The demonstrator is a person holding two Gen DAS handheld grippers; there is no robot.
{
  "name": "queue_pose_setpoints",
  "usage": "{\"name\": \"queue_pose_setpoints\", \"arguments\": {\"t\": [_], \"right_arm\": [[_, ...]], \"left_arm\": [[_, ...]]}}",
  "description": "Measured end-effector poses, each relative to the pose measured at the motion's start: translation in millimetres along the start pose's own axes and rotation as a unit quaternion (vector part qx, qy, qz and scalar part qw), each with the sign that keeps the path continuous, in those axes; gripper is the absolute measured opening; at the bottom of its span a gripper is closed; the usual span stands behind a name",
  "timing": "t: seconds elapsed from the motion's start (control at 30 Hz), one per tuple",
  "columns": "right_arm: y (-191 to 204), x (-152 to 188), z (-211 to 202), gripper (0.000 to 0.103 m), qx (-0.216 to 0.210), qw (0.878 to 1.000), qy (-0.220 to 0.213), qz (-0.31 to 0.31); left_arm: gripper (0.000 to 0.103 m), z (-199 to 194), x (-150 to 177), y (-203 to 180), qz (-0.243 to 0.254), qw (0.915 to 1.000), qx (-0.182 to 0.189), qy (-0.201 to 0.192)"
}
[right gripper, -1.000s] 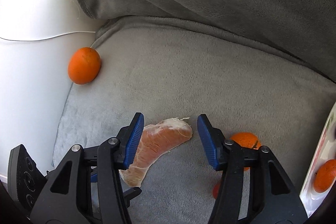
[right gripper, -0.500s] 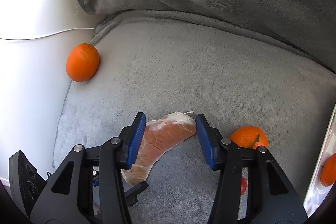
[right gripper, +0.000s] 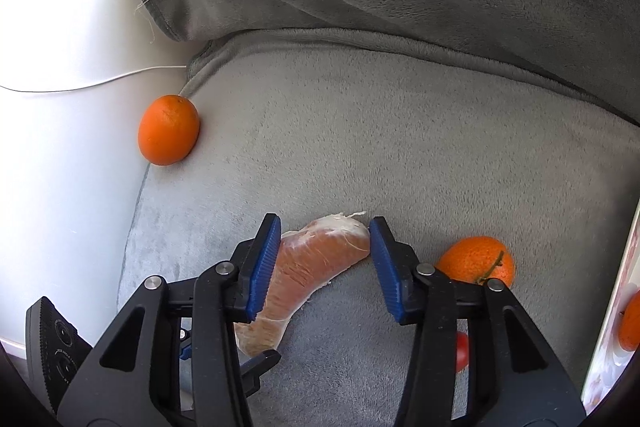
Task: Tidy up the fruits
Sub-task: 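Close right gripper on the pink pomelo segment, then carry the pomelo segment with right gripper over the plate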
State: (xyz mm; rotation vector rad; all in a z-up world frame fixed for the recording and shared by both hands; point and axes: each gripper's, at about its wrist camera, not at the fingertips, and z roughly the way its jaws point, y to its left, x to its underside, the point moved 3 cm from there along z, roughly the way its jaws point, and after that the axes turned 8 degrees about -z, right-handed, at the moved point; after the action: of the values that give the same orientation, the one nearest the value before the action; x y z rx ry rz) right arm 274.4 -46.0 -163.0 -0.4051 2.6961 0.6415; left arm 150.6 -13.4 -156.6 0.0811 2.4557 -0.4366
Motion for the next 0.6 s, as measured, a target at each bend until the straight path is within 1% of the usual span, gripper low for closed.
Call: {"name": "queue_pose_setpoints", "arguments": {"t": [0.3,0.6], "right_arm": [[2,1,-20,0.047,-0.008,1.000,-0.017,-0.003],[0,4,-50,0.047,-0.010,0.999,-0.040,-0.003]], "left_arm": [[0.028,-16,1,2,0.009,0.9999,-0.001,-0.014],[0.028,-33,3,-15,0.023,0.9992,0.001,-0.032]]}}
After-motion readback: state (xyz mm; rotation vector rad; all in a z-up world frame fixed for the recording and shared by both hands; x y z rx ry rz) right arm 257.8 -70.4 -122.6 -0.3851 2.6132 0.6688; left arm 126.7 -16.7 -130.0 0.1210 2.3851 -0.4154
